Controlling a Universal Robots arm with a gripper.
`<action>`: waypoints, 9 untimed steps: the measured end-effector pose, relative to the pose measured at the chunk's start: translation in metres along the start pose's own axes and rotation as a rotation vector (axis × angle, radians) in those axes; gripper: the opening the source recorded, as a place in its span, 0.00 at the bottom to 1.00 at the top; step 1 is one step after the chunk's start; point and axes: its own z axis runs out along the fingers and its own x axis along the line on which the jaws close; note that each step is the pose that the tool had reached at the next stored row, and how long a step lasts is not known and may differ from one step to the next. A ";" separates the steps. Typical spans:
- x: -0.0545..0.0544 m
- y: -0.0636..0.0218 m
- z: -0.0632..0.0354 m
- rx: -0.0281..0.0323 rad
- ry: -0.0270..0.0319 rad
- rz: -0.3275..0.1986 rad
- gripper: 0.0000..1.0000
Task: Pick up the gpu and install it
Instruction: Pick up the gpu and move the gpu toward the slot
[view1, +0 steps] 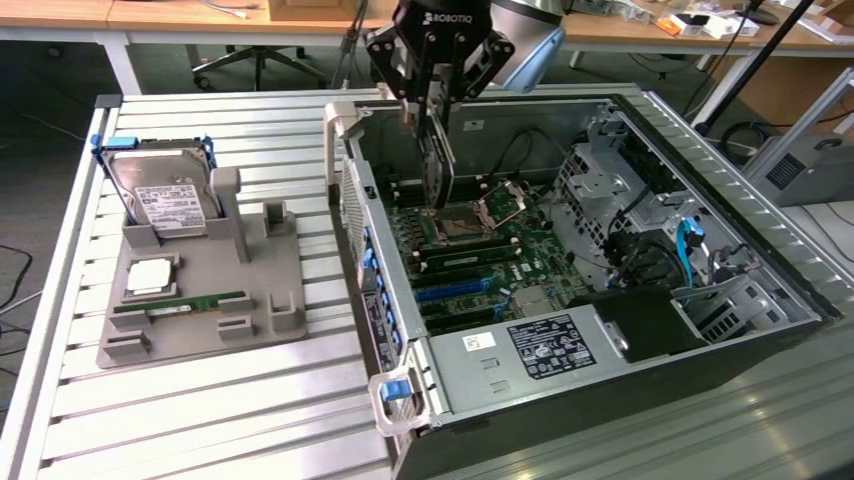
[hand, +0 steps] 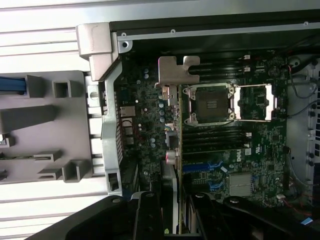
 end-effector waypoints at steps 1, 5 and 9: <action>-0.001 0.0001 0.0002 0.0002 0.0000 0.000 0.27; -0.004 0.0003 0.0007 0.0003 -0.0002 0.000 0.27; -0.006 0.0005 0.0010 0.0007 0.0000 0.000 0.27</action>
